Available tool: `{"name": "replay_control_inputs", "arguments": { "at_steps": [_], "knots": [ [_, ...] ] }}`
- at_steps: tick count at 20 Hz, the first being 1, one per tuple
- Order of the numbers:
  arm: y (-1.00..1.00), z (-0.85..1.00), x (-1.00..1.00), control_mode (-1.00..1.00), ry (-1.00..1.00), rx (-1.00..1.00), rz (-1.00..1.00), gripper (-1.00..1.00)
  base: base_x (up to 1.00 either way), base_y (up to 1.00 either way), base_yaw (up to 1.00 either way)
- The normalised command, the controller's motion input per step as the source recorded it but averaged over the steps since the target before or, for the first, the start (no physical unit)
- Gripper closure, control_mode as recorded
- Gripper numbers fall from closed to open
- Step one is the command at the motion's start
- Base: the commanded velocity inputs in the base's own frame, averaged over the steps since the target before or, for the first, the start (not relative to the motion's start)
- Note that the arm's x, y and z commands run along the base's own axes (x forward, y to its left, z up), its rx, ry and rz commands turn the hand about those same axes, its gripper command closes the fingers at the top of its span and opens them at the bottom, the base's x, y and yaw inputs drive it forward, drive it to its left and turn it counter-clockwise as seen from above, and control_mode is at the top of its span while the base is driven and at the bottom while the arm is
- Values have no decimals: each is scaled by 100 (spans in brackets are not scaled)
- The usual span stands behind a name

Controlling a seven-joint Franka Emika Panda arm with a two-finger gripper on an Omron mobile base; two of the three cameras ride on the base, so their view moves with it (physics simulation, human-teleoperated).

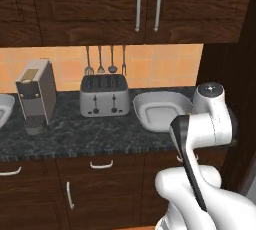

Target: Place one potato and one chicken drumstick in each tupperware on the nearby counter, to pack two identical lunches.

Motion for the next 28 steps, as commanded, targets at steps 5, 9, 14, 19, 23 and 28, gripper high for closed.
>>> {"name": "replay_control_inputs", "arguments": {
  "at_steps": [5, 9, 14, 19, 23, 28],
  "knots": [
    [0, 0, 0, 100, 0, 0, 0, 100, 78, 7, -11],
    [0, 0, 79, -100, 1, -4, -7, 100, 0, 0, 0],
    [0, -8, 88, -100, 0, 0, 0, 100, 0, 0, 0],
    [-21, -1, 100, -100, 7, 8, 7, 100, 0, 0, 0],
    [-39, -39, 92, -100, 36, 12, 17, 100, 0, 0, 0],
    [-14, -37, 79, -100, 53, 5, 18, 100, 0, 0, 0]
  ]
}}
